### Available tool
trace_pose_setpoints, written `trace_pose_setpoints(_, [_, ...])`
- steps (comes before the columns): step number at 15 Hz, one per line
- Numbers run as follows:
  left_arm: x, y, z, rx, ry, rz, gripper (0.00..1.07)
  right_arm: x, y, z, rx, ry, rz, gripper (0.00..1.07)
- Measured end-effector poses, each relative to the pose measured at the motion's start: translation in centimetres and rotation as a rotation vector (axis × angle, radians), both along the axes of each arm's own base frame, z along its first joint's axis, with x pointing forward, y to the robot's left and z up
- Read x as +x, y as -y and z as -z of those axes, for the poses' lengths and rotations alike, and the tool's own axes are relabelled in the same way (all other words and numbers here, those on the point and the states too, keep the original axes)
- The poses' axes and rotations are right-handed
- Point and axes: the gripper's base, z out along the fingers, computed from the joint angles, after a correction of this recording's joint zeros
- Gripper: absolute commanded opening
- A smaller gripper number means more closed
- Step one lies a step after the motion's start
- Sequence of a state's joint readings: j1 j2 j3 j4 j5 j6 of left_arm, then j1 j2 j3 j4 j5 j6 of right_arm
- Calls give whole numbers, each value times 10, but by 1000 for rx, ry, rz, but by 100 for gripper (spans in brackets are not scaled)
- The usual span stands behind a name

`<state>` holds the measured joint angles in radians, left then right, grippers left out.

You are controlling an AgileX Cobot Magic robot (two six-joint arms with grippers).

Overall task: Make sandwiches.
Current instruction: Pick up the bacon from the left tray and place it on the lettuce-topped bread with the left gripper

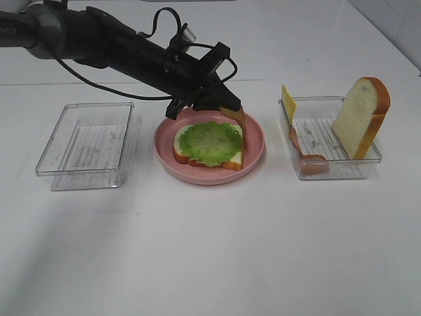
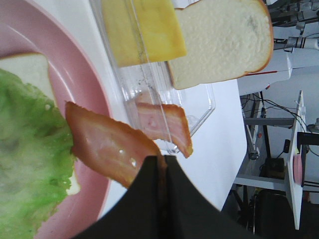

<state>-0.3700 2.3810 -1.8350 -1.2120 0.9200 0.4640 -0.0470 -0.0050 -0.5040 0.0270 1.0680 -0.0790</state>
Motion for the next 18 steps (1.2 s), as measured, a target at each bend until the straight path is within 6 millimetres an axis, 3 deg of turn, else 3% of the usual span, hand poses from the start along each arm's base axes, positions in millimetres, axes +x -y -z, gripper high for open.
trace_pose_setpoints(3, [1, -5, 3, 43, 16, 17, 0, 0, 0, 0, 0, 0, 0, 76])
trace_pose_setpoints(7, [13, -31, 5, 70, 26, -29, 0, 0, 0, 0, 0, 0, 0, 76])
trace_pose_setpoints(10, [13, -34, 9, 126, 43, -11, 0, 0, 0, 0, 0, 0, 0, 76])
trace_pose_setpoints(11, [13, -36, 11, 152, 39, -9, 6, 0, 0, 0, 0, 0, 0, 76])
trace_pose_setpoints(14, [12, -40, 16, 229, 23, -9, 37, 0, 0, 0, 0, 0, 0, 76])
trace_pose_setpoints(15, [12, -41, 17, 244, 26, -4, 50, 0, 0, 0, 0, 0, 0, 76])
trace_pose_setpoints(16, [13, -42, 17, 256, 39, -18, 69, 0, 0, 0, 0, 0, 0, 76])
trace_pose_setpoints(18, [14, -43, 13, 256, 52, -27, 73, 0, 0, 0, 0, 0, 0, 76])
